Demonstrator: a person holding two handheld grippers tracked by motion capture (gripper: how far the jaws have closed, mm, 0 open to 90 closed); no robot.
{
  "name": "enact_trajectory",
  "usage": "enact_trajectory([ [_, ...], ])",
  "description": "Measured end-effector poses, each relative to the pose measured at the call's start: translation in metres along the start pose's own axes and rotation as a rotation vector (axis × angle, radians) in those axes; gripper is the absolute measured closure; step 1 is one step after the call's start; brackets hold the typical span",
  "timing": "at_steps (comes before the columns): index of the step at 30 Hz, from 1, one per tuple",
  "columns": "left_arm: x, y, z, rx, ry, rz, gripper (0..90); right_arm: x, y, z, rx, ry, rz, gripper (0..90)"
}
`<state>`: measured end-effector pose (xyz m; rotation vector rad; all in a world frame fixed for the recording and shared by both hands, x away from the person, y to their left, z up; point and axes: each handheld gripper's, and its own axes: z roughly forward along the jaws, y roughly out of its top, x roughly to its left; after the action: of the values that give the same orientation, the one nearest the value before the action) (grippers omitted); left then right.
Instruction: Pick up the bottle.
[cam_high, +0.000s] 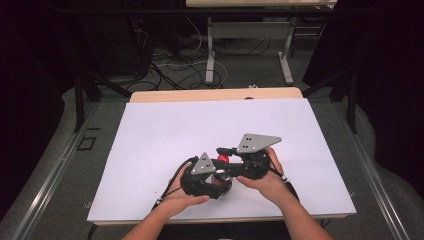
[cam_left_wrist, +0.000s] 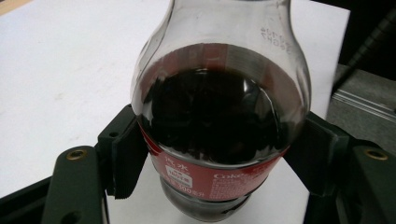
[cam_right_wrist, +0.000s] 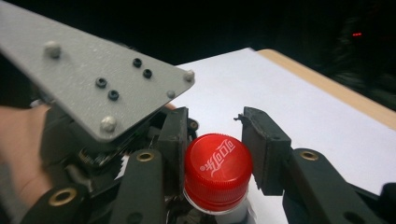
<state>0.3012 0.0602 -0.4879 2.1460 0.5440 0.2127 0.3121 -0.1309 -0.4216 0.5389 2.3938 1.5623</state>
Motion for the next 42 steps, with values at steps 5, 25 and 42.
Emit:
enact_trajectory([
  [5,-0.003,-0.004,-0.005,0.003,-0.045,0.025,29.6,-0.007,0.006,0.0,0.06,0.145,-0.046,61.7],
  [25,0.01,-0.008,-0.011,-0.03,0.104,-0.07,29.5,0.03,0.007,0.014,-0.031,-0.253,0.057,47.1],
  [42,0.011,-0.009,-0.013,-0.028,0.061,-0.054,29.6,0.017,0.008,0.015,-0.002,-0.13,0.007,61.2],
])
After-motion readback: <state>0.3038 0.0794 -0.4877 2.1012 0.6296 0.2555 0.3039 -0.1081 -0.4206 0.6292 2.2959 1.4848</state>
